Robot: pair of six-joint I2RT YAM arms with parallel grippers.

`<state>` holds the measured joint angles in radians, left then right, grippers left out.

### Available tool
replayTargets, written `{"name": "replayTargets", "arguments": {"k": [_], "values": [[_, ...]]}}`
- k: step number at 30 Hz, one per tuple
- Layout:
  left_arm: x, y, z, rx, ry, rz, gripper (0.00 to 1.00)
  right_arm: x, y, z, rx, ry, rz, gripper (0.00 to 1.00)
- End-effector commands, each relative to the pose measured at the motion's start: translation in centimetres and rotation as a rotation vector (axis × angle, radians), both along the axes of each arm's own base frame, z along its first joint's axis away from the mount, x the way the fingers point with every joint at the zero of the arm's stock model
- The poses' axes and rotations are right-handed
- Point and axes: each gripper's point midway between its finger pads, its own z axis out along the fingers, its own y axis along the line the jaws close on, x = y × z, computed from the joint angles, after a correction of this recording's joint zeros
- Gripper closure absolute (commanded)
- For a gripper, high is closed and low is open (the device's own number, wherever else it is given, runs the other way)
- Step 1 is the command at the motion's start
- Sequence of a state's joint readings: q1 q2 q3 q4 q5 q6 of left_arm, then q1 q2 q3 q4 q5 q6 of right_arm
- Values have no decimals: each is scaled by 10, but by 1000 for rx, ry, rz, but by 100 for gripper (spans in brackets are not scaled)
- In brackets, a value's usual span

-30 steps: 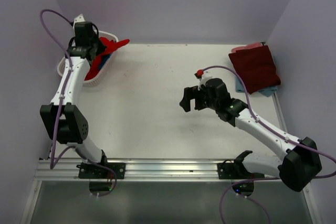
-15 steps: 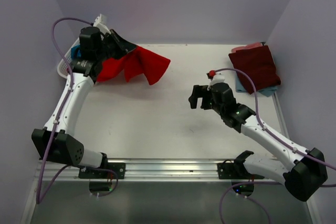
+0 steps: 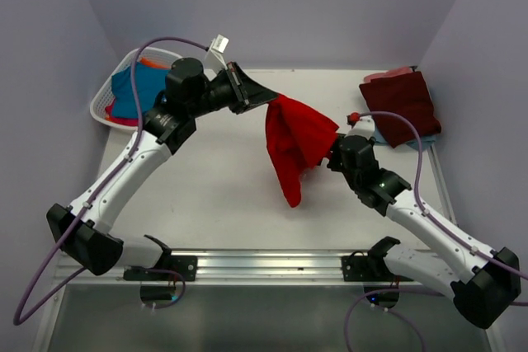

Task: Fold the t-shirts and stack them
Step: Move the tshirt to the center of the board

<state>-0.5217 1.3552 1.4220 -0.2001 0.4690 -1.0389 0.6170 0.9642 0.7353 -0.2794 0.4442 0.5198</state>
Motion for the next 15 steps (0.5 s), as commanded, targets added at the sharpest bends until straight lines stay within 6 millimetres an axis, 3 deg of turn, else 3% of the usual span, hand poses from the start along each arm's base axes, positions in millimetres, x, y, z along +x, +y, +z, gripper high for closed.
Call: {"name": "replayTargets", "arguments": {"k": [1,10,15], "values": [[-14,2,39,-92,-90,-10,96,0,-16,7,3,-32,-91,1],[-20,11,-21,-55,6,31,96,2,-17,-1,-25,-12,-92,1],[-15,24,-87,85,68,95,97,6,-5,-3,-18,12,-48,1]]}}
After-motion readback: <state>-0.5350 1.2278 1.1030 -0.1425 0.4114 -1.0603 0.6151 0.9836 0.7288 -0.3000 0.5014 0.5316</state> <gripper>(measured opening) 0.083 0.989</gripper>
